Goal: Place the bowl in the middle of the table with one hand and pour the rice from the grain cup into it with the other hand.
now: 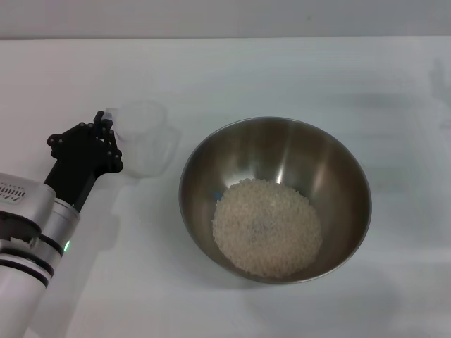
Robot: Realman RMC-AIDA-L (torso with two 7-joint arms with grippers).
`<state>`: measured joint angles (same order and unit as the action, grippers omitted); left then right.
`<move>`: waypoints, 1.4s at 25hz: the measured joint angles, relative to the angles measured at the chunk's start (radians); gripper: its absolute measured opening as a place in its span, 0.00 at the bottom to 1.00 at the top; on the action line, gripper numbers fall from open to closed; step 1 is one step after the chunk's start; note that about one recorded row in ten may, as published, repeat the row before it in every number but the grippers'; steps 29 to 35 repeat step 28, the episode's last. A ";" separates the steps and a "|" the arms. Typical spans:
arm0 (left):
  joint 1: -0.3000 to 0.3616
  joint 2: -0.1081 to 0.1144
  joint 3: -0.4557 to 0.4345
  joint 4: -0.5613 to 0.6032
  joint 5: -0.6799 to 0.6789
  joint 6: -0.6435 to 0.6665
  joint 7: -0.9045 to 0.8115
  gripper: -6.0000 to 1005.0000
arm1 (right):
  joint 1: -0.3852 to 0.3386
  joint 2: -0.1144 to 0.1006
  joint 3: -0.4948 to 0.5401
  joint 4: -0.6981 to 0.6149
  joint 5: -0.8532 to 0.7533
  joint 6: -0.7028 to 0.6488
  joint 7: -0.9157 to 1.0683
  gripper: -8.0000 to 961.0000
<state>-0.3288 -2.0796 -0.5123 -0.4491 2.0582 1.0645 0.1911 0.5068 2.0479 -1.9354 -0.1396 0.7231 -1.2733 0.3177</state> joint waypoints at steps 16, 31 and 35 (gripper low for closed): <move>0.002 0.002 0.008 0.000 0.004 -0.041 -0.004 0.11 | -0.001 -0.002 0.000 0.000 -0.002 -0.002 0.000 0.49; 0.063 0.007 0.011 0.008 0.011 0.002 -0.006 0.18 | 0.006 -0.005 0.000 0.005 -0.001 0.006 0.000 0.49; 0.063 0.007 0.011 0.008 0.011 0.002 -0.006 0.18 | 0.006 -0.005 0.000 0.005 -0.001 0.006 0.000 0.49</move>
